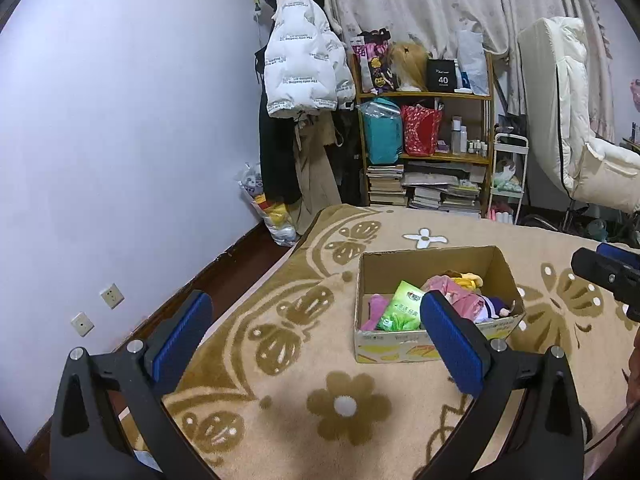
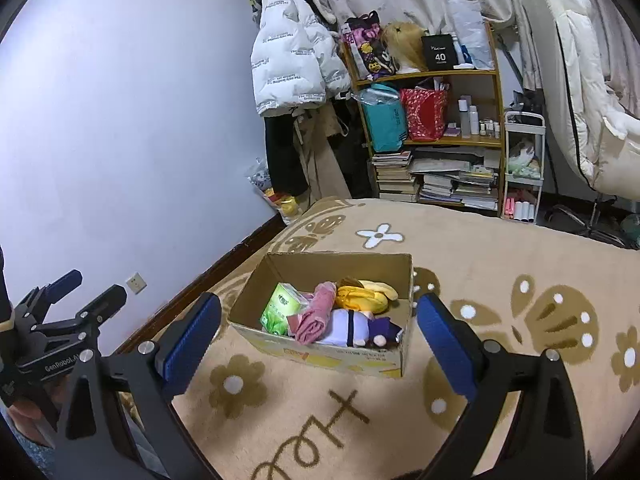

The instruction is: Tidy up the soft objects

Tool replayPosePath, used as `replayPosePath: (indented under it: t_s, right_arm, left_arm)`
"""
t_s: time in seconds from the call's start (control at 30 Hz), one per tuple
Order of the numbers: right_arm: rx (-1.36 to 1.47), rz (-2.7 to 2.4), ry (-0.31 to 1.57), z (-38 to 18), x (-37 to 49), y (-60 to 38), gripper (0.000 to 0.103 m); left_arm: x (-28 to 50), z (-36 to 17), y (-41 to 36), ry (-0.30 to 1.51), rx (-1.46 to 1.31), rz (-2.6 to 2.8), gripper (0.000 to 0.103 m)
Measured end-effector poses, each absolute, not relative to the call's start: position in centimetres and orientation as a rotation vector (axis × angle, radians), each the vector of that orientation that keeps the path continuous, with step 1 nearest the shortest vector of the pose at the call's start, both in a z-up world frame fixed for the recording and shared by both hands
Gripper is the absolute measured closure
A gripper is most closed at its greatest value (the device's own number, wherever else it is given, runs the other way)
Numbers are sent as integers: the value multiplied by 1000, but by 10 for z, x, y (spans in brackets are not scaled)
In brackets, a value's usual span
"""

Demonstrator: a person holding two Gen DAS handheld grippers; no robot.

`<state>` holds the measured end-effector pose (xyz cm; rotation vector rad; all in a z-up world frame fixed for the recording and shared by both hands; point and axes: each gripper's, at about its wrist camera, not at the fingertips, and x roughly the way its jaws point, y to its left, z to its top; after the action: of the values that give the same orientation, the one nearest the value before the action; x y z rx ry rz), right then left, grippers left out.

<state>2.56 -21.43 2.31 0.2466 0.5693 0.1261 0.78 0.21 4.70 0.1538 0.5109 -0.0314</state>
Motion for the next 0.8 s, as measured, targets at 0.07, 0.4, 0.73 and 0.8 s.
replayPosePath:
  t_s: [0.07,0.4,0.73,0.8]
  right_arm:
    - [247,116,562,20,20,-216,1]
    - [224,62,545,-6,4,-223,1]
    - [226,22,588,-31,6,-235,1]
    - [240,20,590,-33,6,-237,1]
  left_arm:
    - [5,44,3,518,143,-51,0]
    - [16,13,-9,583,149,-104,0]
    - [30,-5,-26,628,168,-123,0]
    - [31,-7,-27,637,164,-119,0]
